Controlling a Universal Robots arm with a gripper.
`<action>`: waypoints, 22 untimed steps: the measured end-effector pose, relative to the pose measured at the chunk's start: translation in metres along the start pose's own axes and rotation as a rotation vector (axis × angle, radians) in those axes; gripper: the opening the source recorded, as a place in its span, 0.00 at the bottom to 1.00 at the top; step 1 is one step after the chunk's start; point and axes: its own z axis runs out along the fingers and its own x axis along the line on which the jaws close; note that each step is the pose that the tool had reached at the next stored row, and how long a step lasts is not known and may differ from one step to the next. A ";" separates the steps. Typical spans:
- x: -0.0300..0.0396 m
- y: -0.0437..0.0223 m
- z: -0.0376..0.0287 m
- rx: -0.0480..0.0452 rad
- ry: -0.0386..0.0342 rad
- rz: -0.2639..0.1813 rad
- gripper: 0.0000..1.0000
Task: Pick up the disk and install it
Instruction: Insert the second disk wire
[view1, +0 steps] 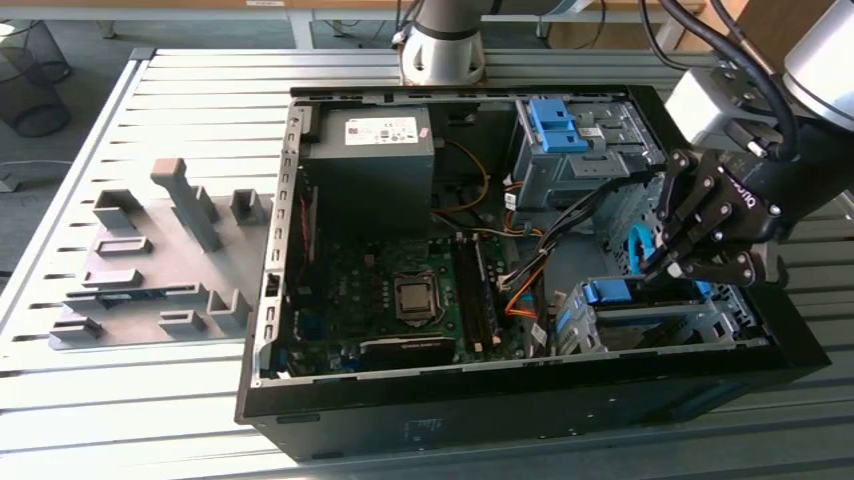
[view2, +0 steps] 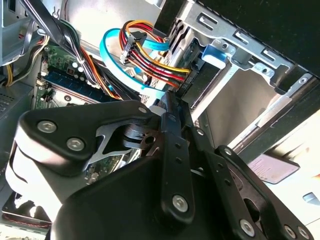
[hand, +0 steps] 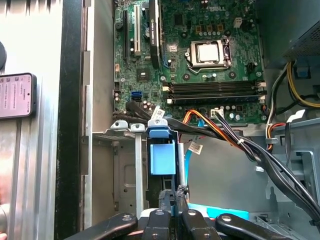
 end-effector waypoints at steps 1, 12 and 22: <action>0.0000 -0.0001 0.0004 -0.0001 -0.0012 0.000 0.16; -0.0001 -0.0005 0.0012 -0.0002 -0.0043 0.000 0.17; 0.0006 0.0021 -0.0154 -0.0005 -0.0052 0.000 0.22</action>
